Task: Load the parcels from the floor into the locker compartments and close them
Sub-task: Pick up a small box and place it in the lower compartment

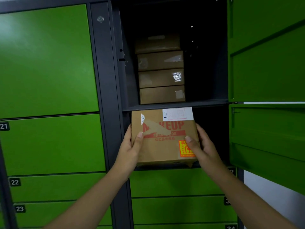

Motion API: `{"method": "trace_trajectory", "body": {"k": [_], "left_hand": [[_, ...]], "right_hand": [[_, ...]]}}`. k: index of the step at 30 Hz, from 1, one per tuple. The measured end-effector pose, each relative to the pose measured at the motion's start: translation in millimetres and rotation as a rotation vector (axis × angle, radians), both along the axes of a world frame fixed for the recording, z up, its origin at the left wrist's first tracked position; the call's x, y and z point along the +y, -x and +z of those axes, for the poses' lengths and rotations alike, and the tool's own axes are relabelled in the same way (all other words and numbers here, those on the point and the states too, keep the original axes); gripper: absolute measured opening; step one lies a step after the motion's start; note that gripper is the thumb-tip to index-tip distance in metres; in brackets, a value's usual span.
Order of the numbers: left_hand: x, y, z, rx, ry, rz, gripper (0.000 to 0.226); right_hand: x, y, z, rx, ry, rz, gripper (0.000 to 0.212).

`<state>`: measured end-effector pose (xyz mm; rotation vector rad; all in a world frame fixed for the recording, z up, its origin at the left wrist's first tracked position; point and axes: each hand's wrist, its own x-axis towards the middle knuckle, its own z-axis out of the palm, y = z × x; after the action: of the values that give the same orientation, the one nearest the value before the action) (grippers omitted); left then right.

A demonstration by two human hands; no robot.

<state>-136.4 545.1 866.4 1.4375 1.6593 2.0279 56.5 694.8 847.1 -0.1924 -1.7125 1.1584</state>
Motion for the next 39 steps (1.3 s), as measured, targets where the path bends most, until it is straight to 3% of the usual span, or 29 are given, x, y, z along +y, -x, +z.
{"method": "trace_trajectory", "body": {"k": [4, 9, 13, 17, 23, 25, 27, 31, 33, 36, 39], "left_hand": [[0, -2, 3, -0.066, 0.024, -0.011, 0.047], [-1, -8, 24, -0.439, 0.090, -0.074, 0.028], [-11, -12, 22, -0.609, 0.054, -0.079, 0.025], [-7, -11, 30, -0.781, 0.204, -0.094, 0.027], [11, -15, 41, -0.762, 0.147, -0.131, 0.024], [21, -15, 32, -0.670, 0.067, -0.121, 0.030], [34, -12, 20, -0.464, 0.017, 0.031, 0.048], [57, 5, -3, 0.371, 0.005, 0.332, 0.031], [72, 20, -17, 0.632, 0.099, 0.452, 0.035], [92, 31, -29, 0.866, 0.215, 0.754, 0.047], [112, 26, -27, 1.027, 0.274, 0.884, 0.060]], "right_hand": [[0, 0, 0, -0.005, 0.011, -0.013, 0.052], [-7, 14, 15, 0.051, 0.206, -0.117, 0.029], [-3, 15, 22, 0.109, 0.411, -0.149, 0.020], [6, 19, 25, 0.072, 0.421, -0.236, 0.018], [29, 20, 23, -0.056, 0.378, -0.088, 0.028], [37, 29, 20, -0.097, 0.414, -0.108, 0.044], [42, 43, 21, -0.116, 0.384, -0.213, 0.055], [54, 70, 17, -0.022, 0.068, -0.494, 0.061], [55, 81, 9, -0.031, -0.137, -0.562, 0.059], [65, 94, -4, -0.115, -0.378, -0.626, 0.064], [79, 102, -3, -0.177, -0.388, -0.665, 0.067]]}}
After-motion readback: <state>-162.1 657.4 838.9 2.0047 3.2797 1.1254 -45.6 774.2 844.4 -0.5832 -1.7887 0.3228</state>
